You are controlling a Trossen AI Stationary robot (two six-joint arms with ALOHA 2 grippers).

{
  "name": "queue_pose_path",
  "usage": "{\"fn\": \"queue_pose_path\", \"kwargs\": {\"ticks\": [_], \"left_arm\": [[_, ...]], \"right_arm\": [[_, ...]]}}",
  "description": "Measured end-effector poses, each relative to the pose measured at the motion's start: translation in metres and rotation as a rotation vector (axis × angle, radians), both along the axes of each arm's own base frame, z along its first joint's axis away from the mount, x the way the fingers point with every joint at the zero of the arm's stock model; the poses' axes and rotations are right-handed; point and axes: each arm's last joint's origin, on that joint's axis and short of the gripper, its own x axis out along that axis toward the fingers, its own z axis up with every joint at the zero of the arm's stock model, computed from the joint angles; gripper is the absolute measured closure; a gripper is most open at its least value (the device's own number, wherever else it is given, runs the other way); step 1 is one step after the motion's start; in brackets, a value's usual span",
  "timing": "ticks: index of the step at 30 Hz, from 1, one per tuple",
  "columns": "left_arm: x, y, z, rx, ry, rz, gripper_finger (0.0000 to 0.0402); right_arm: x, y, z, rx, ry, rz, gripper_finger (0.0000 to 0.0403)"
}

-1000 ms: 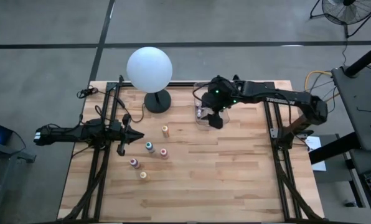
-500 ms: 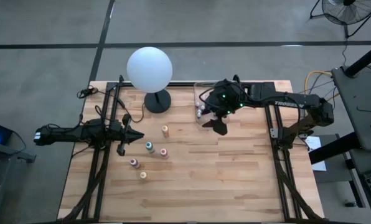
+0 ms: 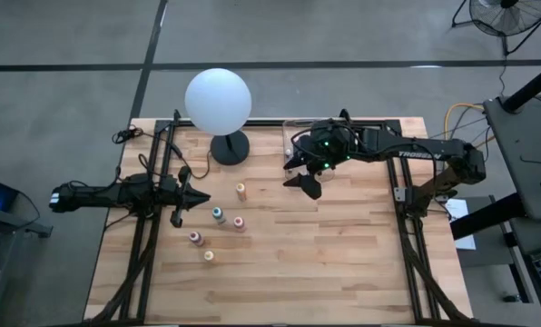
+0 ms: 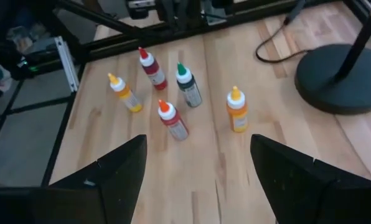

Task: Pick & Place food coloring
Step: Put the large green food coloring bottle into the transparent bin

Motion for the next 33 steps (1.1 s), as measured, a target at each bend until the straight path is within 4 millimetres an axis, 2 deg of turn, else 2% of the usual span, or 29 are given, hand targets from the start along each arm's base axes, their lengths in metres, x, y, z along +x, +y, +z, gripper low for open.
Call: {"fn": "queue_pose_path", "kwargs": {"ticks": [5,10,19,24,27,33], "left_arm": [[0.000,0.000,0.001,-0.088,-0.003,0.002,0.0401],[0.000,0.000,0.001,-0.348,0.008,0.006,0.0401],[0.000,0.002,0.001,-0.351,0.000,0.067,0.0401],[0.000,0.001,0.003,-0.431,-0.018,0.046,0.0399],[0.000,0.001,0.006,-0.490,-0.028,0.032,0.0379],[-0.004,0.002,0.031,-0.423,-0.101,0.053,0.0308]], "right_arm": [[0.002,0.000,-0.004,0.009,0.012,-0.005,0.0135],[0.003,0.001,-0.007,0.009,0.005,-0.005,0.0142],[0.003,0.001,-0.009,0.006,0.010,-0.002,0.0147],[0.003,0.001,-0.010,0.054,0.022,-0.032,0.0151],[0.003,0.002,-0.013,0.054,0.030,-0.031,0.0152],[0.003,0.003,-0.014,0.055,0.037,-0.025,0.0154]]}}
